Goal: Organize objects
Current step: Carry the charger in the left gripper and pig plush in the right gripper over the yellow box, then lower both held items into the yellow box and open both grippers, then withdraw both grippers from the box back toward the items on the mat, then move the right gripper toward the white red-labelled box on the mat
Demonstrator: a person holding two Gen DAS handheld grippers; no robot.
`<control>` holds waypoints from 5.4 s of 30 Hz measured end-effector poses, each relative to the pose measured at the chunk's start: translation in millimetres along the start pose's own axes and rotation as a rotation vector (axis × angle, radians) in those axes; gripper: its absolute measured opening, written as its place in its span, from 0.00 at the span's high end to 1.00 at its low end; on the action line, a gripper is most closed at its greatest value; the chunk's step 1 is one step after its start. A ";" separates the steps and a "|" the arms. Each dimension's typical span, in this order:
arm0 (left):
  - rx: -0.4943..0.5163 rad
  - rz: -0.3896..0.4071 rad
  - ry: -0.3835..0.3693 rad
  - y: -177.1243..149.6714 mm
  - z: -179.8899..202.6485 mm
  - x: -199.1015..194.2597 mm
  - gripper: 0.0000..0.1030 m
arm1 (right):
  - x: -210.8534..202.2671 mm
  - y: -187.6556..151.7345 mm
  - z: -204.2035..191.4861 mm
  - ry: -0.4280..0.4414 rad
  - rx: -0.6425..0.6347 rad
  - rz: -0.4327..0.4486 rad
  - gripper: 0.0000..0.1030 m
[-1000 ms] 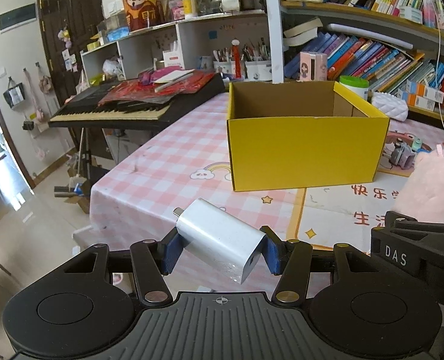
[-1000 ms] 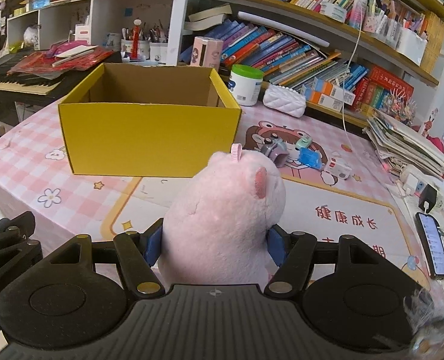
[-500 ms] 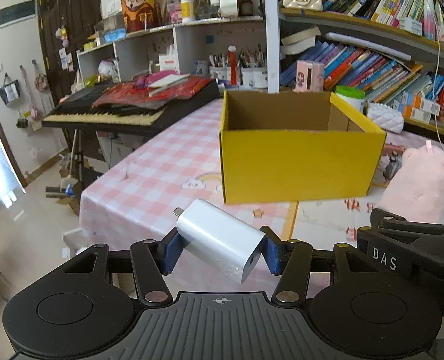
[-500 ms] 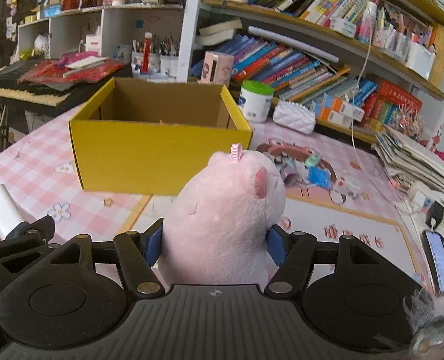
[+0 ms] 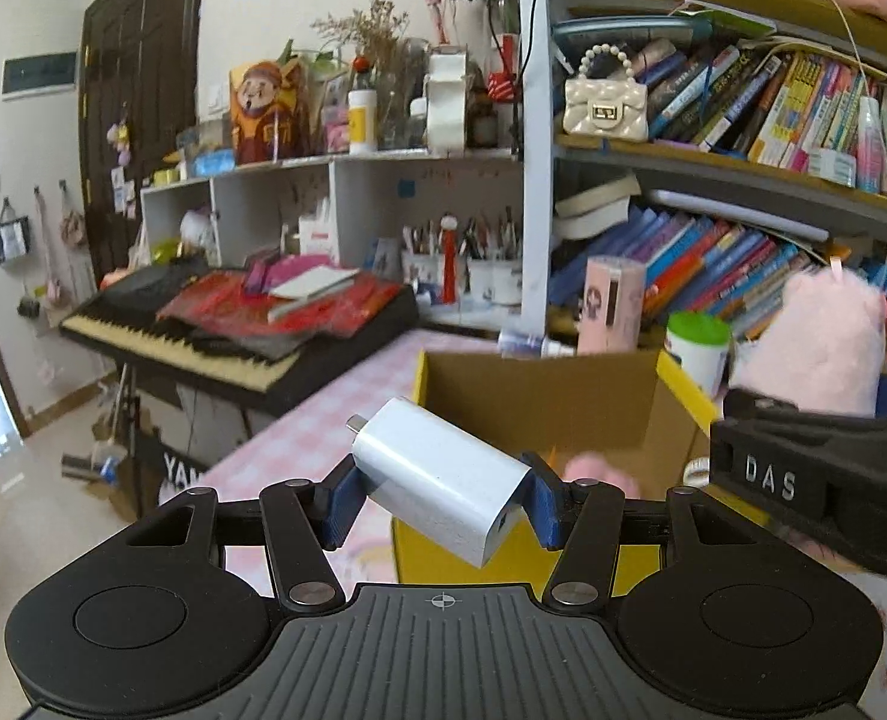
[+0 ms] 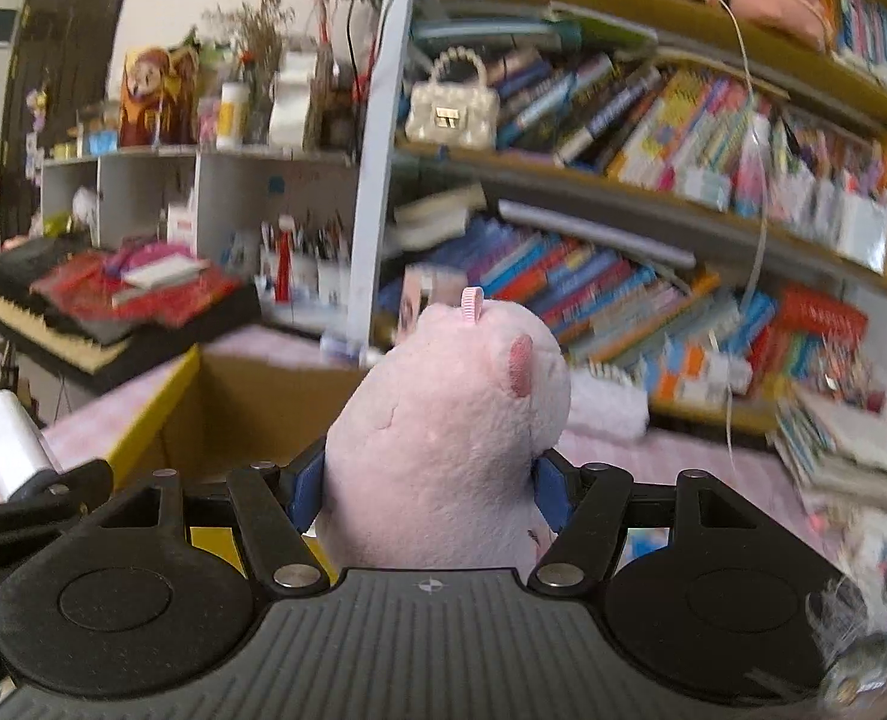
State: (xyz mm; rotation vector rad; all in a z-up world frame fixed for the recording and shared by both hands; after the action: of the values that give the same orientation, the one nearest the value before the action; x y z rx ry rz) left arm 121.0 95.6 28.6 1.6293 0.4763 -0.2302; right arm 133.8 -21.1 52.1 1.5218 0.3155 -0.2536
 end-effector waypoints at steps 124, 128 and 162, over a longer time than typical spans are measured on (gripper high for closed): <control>0.095 -0.276 0.046 -110.9 2.7 -74.1 0.03 | -93.9 -122.5 10.8 -0.251 -0.015 -0.316 0.00; 0.122 -0.271 0.018 -109.8 13.5 -72.6 0.03 | -94.3 -123.5 22.2 -0.285 0.003 -0.321 0.00; 0.217 -0.273 -0.114 -77.8 130.6 -26.2 0.03 | -45.3 -112.5 139.7 -0.425 0.083 -0.366 0.00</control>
State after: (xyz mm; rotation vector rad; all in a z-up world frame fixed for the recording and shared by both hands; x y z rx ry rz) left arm 80.7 -33.2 -46.2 1.7481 0.6022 -0.5927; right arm 57.7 -166.3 -33.7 1.4416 0.2433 -0.8748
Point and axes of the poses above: each gripper's, at about its wrist camera, not at the fingertips, and x roughly the way its jaws point, z to its right, y to its top, the point moved 2 cm from there along x, roughly the way its jaws point, and after that the axes turned 6 degrees about x, right-handed, at the moved point
